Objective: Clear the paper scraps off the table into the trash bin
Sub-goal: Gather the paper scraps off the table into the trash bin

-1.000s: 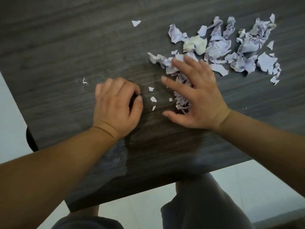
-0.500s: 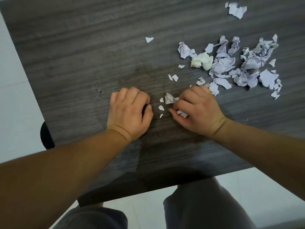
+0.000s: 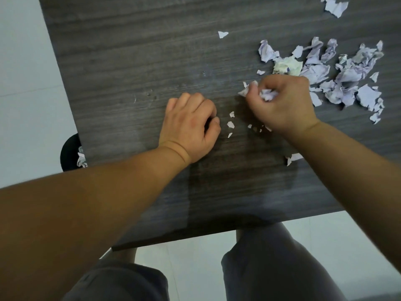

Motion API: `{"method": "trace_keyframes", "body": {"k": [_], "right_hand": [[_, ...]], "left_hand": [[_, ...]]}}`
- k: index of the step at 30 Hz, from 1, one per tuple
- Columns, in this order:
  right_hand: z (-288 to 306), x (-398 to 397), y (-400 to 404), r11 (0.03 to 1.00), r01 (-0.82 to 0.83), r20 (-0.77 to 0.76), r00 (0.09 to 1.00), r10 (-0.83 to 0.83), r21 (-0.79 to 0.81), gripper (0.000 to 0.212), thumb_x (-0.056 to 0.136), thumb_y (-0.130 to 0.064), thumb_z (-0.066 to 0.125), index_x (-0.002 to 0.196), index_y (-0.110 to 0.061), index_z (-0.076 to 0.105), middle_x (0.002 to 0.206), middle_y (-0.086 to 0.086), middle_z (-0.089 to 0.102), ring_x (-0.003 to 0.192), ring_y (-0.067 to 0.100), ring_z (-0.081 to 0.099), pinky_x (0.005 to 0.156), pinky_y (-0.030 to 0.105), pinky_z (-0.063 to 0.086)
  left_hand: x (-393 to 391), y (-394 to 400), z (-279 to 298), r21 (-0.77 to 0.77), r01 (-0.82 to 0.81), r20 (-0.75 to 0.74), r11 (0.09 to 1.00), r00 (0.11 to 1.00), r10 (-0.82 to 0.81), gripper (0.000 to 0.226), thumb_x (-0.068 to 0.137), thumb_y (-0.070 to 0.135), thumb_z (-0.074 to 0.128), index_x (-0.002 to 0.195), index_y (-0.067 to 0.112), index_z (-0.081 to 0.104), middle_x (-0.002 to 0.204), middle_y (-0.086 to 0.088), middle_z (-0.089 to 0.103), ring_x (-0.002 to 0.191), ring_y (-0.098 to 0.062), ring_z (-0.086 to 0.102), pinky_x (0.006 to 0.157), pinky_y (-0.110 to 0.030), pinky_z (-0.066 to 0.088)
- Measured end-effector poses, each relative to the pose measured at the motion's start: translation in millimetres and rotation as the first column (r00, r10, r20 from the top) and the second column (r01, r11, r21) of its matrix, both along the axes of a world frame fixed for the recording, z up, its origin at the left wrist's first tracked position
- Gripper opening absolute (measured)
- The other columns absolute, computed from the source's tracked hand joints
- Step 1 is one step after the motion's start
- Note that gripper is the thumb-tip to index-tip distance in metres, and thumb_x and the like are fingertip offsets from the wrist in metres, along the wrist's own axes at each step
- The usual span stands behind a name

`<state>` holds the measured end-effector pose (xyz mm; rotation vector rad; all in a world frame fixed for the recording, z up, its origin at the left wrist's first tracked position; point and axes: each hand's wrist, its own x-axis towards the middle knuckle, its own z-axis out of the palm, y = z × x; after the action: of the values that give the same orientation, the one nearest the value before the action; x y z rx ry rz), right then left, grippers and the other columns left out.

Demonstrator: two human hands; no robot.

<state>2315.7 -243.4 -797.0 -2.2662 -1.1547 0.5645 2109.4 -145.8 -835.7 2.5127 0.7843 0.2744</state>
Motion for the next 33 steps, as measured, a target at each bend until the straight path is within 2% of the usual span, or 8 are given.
{"method": "trace_keyframes", "body": {"k": [5, 10, 14, 23, 25, 27, 30, 33], "right_hand": [[29.2, -34.7, 16.4, 0.884, 0.451, -0.359, 0.81, -0.463, -0.122, 0.041, 0.087, -0.035, 0.064, 0.077, 0.005, 0.059, 0.059, 0.012, 0.044, 0.049, 0.025, 0.04, 0.048, 0.03, 0.036], [60.7, -96.5, 43.5, 0.823, 0.527, -0.534, 0.643, -0.549, -0.212, 0.036, 0.081, -0.023, 0.064, 0.047, -0.017, 0.054, 0.046, -0.001, 0.039, 0.037, 0.019, 0.034, 0.044, 0.019, 0.03], [76.7, -167.0, 82.7, 0.877, 0.389, -0.588, 0.652, -0.479, -0.282, 0.026, 0.091, -0.027, 0.069, 0.067, -0.022, 0.062, 0.052, -0.008, 0.055, 0.044, 0.013, 0.05, 0.049, 0.023, 0.043], [5.6, -418.9, 196.2, 0.942, 0.075, -0.702, 0.648, -0.296, -0.328, 0.03, 0.077, -0.032, 0.065, 0.057, -0.017, 0.048, 0.05, -0.002, 0.032, 0.043, 0.019, 0.029, 0.042, 0.02, 0.026], [-46.7, -455.2, 214.3, 0.927, -0.081, -0.582, 0.797, -0.16, -0.366, 0.016, 0.086, -0.025, 0.064, 0.071, -0.021, 0.059, 0.061, -0.002, 0.044, 0.053, 0.02, 0.046, 0.05, 0.024, 0.033], [-102.2, -475.0, 222.1, 0.872, -0.056, -0.464, 0.862, -0.203, -0.486, 0.028, 0.106, -0.022, 0.054, 0.125, -0.009, 0.068, 0.1, 0.012, 0.073, 0.097, 0.033, 0.073, 0.066, 0.036, 0.045], [-171.5, -477.9, 218.7, 0.782, 0.083, -0.335, 0.872, -0.357, -0.618, 0.053, 0.116, -0.028, 0.038, 0.165, -0.009, 0.036, 0.159, 0.026, 0.051, 0.145, 0.041, 0.053, 0.109, 0.045, 0.049], [-203.4, -480.6, 209.5, 0.724, 0.211, -0.187, 0.885, -0.427, -0.656, 0.064, 0.114, -0.019, 0.043, 0.17, -0.005, 0.014, 0.167, 0.027, 0.039, 0.152, 0.041, 0.045, 0.117, 0.047, 0.044]], "left_hand": [[1.7, 5.1, 14.2, -0.251, -0.144, 0.06, 0.957, 0.985, 0.164, 0.026, 0.099, 0.029, 0.057, 0.078, 0.015, 0.066, 0.079, 0.002, 0.06, 0.082, -0.021, 0.055, 0.083, -0.039, 0.041], [-28.7, 20.6, 66.0, -0.819, -0.401, -0.044, 0.411, 0.758, 0.65, 0.028, 0.09, 0.033, 0.053, 0.067, 0.024, 0.067, 0.06, 0.012, 0.056, 0.06, -0.006, 0.053, 0.062, -0.031, 0.044], [-136.7, 16.9, 103.2, -0.826, -0.539, -0.185, 0.165, 0.535, 0.825, 0.027, 0.086, 0.038, 0.054, 0.063, 0.037, 0.068, 0.06, 0.014, 0.059, 0.06, -0.003, 0.054, 0.065, -0.032, 0.044], [-360.8, 9.8, 48.5, -0.649, -0.598, -0.512, -0.471, -0.115, 0.851, 0.022, 0.077, 0.034, 0.056, 0.061, 0.026, 0.069, 0.068, -0.002, 0.058, 0.069, -0.023, 0.052, 0.069, -0.042, 0.042], [-378.9, 15.1, 23.6, -0.616, -0.584, -0.605, -0.529, -0.079, 0.792, 0.027, 0.077, 0.037, 0.054, 0.063, 0.033, 0.076, 0.08, -0.007, 0.068, 0.079, -0.029, 0.059, 0.077, -0.043, 0.049], [-384.0, 22.9, 3.6, -0.661, -0.559, -0.646, -0.5, 0.085, 0.759, 0.037, 0.08, 0.034, 0.048, 0.083, 0.029, 0.085, 0.098, -0.017, 0.076, 0.094, -0.037, 0.064, 0.092, -0.048, 0.055], [-383.0, 32.1, -11.7, -0.662, -0.521, -0.689, -0.539, 0.138, 0.712, 0.033, 0.084, 0.032, 0.059, 0.059, 0.038, 0.079, 0.067, 0.005, 0.073, 0.081, -0.028, 0.066, 0.079, -0.043, 0.053], [-382.5, 37.0, -8.9, -0.715, -0.531, -0.645, -0.456, 0.248, 0.723, 0.023, 0.082, 0.041, 0.058, 0.069, 0.044, 0.077, 0.074, 0.008, 0.072, 0.083, -0.03, 0.072, 0.083, -0.046, 0.058]]}}
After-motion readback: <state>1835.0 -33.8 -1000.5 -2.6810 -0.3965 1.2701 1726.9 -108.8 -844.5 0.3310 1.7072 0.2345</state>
